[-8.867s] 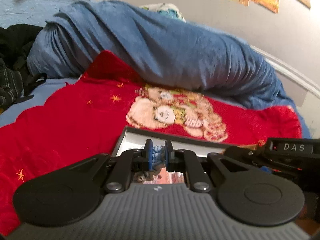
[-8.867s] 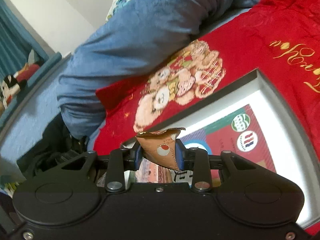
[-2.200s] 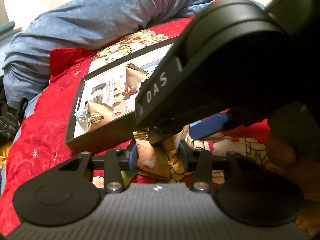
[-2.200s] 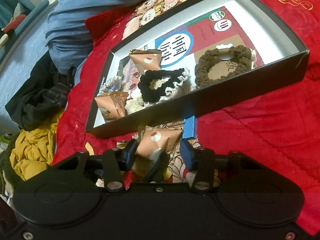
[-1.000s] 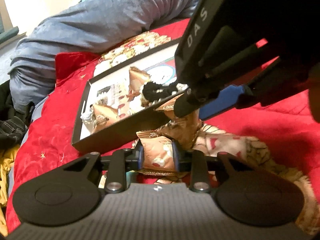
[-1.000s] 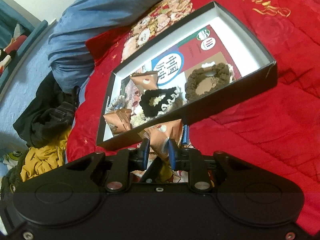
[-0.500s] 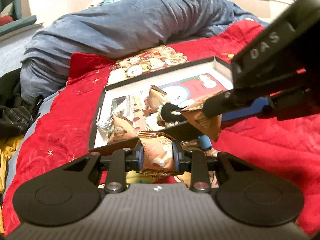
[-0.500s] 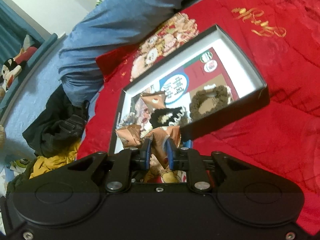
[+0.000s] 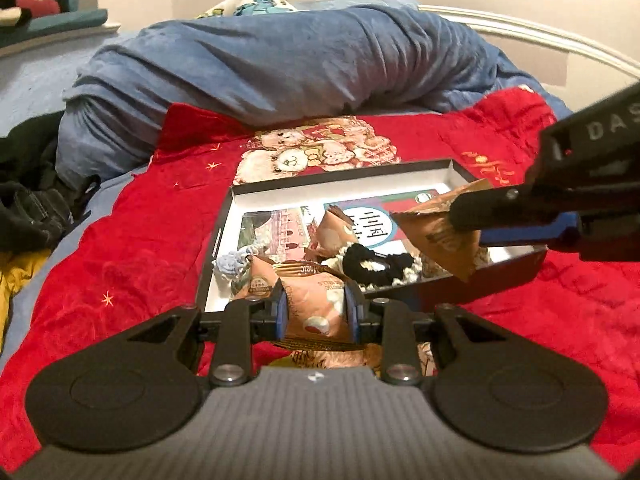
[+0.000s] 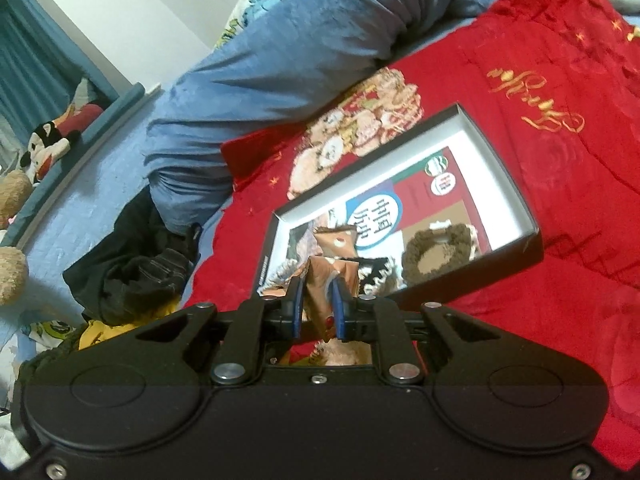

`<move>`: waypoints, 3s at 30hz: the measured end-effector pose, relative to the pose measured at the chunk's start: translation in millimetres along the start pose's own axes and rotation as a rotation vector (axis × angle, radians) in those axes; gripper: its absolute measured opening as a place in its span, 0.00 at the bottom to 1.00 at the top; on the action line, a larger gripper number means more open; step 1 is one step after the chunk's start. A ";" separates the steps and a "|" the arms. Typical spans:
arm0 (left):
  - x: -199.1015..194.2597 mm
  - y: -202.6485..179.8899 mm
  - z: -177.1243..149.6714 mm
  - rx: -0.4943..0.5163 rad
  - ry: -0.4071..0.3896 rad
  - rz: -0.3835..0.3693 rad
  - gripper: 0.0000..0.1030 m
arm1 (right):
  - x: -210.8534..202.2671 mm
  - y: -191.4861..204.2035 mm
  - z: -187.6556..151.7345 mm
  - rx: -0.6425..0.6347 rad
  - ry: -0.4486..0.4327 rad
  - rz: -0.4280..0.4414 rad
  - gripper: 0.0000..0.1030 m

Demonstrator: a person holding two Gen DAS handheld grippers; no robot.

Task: Organize objects
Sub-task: 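Lift and carry the tan packet over the box with the left gripper while the right gripper carries its packet, then open the left gripper to drop its packet while the right gripper releases its packet into the box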

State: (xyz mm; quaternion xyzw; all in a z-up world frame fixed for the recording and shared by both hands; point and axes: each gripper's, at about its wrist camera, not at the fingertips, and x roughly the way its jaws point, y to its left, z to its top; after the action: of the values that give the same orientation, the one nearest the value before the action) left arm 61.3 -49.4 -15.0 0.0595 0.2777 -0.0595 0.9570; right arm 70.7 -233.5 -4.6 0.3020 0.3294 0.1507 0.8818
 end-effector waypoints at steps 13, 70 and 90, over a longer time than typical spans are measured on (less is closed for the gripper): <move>-0.3 12.2 6.8 -0.070 0.012 0.008 0.31 | -10.6 15.4 12.0 -0.057 -0.040 0.049 0.06; -0.1 5.4 42.5 -0.079 -0.011 -0.182 0.32 | 15.5 -13.9 50.2 -0.033 0.003 -0.040 0.24; 129.1 -28.6 55.4 -0.042 0.028 -0.167 0.33 | 113.8 -84.8 84.2 0.057 0.018 -0.181 0.24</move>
State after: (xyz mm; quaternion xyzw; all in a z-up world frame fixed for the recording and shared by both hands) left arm 194.4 -96.2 -40.3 0.0168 0.2961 -0.1324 0.9458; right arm 216.9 -282.5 -63.4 0.2945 0.3672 0.0638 0.8800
